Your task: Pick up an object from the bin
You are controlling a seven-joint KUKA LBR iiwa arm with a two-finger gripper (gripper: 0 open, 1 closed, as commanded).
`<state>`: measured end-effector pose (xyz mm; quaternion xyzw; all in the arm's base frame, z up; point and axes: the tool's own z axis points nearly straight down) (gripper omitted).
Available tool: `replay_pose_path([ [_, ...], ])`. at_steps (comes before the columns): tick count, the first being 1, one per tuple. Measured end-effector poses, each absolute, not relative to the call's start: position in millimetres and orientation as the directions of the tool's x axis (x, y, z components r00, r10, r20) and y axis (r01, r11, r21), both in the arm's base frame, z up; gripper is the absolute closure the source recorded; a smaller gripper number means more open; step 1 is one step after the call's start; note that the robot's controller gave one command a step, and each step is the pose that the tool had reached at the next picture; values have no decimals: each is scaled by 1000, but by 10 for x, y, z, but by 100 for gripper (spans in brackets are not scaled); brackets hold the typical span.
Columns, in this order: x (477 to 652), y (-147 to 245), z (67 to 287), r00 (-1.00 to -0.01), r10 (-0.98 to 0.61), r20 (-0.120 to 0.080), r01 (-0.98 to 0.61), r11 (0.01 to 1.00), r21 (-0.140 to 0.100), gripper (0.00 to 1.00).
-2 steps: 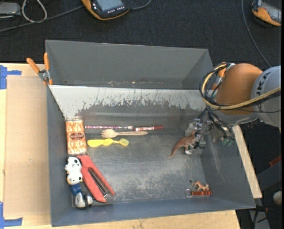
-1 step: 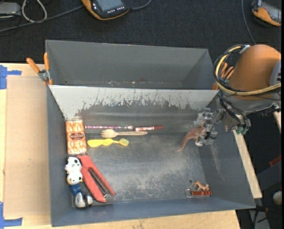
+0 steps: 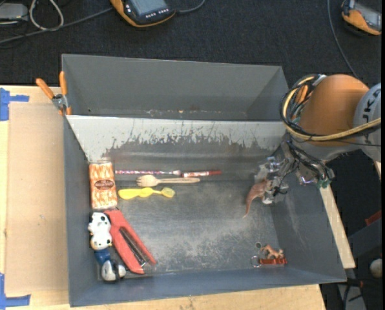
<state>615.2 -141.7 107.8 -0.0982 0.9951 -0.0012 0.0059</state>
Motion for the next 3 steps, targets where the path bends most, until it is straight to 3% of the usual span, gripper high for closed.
replay_pose_path([
  [1, 5925, -1435, 1884, -984, -175, -14, -175, 985, -3, 0],
  [2, 5865, -1453, 2283, -990, -141, -24, -141, 990, -7, 0],
  [3, 5834, -1434, 1919, -960, -277, -26, -277, 961, -11, 0],
])
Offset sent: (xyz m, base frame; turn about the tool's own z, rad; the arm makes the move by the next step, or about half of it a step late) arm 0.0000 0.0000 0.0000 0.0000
